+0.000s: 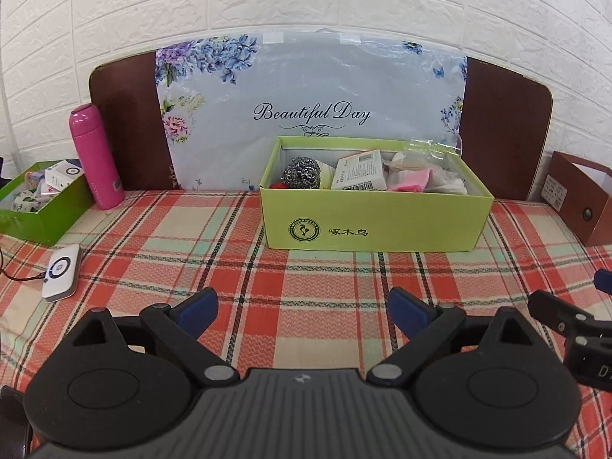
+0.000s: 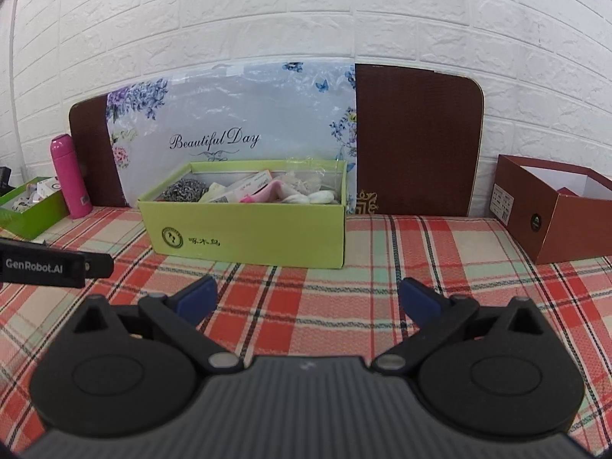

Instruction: Organize objects

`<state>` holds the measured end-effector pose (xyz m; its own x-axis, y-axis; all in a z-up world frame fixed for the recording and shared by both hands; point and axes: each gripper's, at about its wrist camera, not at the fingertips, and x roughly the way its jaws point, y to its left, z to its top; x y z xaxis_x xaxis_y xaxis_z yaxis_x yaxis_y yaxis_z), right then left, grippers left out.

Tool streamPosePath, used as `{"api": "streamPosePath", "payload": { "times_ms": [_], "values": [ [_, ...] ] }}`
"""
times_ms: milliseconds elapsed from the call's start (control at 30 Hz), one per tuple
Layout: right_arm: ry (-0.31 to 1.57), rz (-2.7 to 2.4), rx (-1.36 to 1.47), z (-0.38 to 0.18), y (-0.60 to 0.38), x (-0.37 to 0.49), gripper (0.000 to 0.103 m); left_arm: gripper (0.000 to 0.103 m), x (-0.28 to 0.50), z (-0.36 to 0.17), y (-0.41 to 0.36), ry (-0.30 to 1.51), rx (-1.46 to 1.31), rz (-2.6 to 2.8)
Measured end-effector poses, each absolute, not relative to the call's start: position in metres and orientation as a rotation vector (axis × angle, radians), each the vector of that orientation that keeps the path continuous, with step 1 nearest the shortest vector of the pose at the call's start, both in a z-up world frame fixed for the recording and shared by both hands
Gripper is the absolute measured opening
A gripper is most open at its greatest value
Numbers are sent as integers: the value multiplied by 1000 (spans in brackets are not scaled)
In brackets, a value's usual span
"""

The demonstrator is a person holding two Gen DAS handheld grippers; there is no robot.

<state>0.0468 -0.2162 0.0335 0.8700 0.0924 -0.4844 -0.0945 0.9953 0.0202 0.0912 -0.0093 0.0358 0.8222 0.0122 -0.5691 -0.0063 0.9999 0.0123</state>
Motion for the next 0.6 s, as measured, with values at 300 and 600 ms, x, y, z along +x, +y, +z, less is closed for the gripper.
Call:
{"api": "streamPosePath", "payload": {
  "times_ms": [300,600],
  "values": [
    [517,87,3,32,-214,36,103,98,75,39,-12,594,43,33],
    [535,85,9,28,-215,37,103,98,77,34,-13,613,52,33]
  ]
}}
